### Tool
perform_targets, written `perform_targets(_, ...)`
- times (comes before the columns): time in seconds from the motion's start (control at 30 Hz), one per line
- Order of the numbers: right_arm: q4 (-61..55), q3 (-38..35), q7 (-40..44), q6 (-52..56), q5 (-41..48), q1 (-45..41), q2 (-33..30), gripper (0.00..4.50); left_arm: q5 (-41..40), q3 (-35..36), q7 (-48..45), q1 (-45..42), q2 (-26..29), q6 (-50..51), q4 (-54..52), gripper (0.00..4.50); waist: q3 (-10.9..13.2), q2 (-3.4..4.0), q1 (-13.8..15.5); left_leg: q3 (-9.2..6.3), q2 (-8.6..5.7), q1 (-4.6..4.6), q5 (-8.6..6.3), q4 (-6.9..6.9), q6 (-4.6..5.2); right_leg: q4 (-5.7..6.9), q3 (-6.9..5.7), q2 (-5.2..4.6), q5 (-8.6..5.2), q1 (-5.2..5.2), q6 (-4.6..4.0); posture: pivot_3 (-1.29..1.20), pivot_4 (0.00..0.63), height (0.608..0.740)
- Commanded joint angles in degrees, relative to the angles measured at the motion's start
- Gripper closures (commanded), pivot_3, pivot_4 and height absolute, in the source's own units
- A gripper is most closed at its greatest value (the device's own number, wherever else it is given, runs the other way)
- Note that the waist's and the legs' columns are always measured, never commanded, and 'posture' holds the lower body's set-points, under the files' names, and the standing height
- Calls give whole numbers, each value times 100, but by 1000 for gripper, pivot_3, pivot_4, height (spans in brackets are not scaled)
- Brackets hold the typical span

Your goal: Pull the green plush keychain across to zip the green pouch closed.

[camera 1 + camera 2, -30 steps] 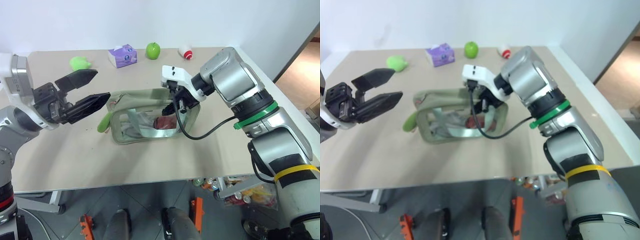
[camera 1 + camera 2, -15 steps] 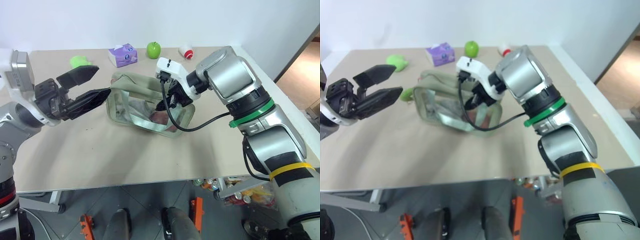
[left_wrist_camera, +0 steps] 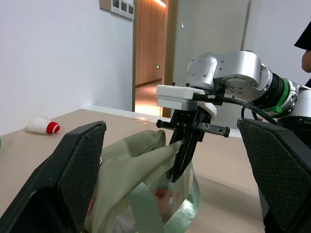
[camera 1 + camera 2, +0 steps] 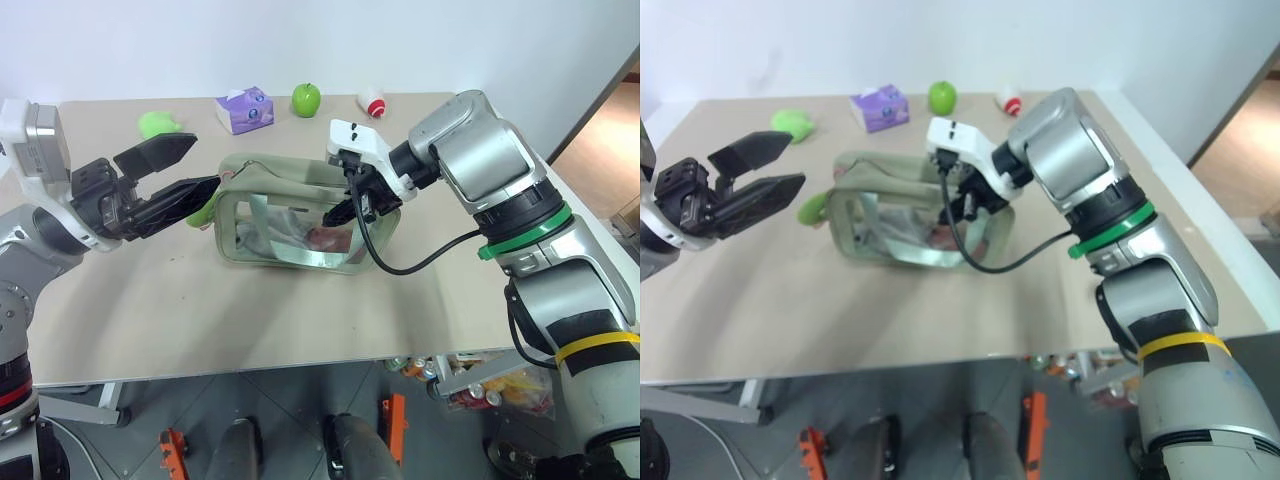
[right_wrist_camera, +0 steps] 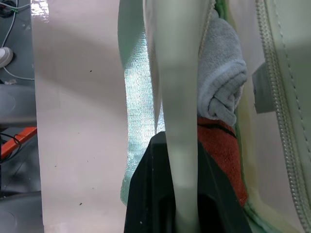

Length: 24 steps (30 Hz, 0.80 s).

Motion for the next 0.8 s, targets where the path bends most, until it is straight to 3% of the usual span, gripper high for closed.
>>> perform_targets(0.03,-330,-61,79,-232,34,64,-43,4152,-42,124,8,-136,46,-77,-59,0,0,0,0,0,0,0,0,0,0,0,0,0,0,0,0,0,150,740)
perform_targets(0.37,-110,-175,562,-1105,19,181,-394,698,-46,117,-2,-156,1,-90,25,0,0,-1,2,1,-1,1,0,3,0,0,1,-1,1,4,0,0,150,740)
perform_targets(0.43,162,-289,718,-1314,398,-75,-542,698,-16,95,-23,-176,-6,-100,75,0,0,-1,5,1,-1,1,0,5,0,0,1,-1,1,4,0,0,150,740)
perform_targets(0.57,125,-348,765,-1862,2442,-544,-1564,698,-6,125,-18,-175,-15,-88,182,0,4,-2,23,4,-2,-13,0,3,0,0,5,-2,-1,-11,3,0,150,740)
perform_targets(0.7,400,-253,765,-2006,2955,-590,-2075,698,-19,205,9,-154,-19,-67,384,0,-1,-10,9,2,0,-6,-18,-1,-19,-1,5,0,-22,-6,4,0,150,740)
perform_targets(0.8,650,-537,764,-2059,2826,-488,-2179,698,104,207,3,-38,21,-75,487,0,0,-9,-21,11,1,-2,-20,-1,-20,0,12,0,-21,-9,2,0,150,740)
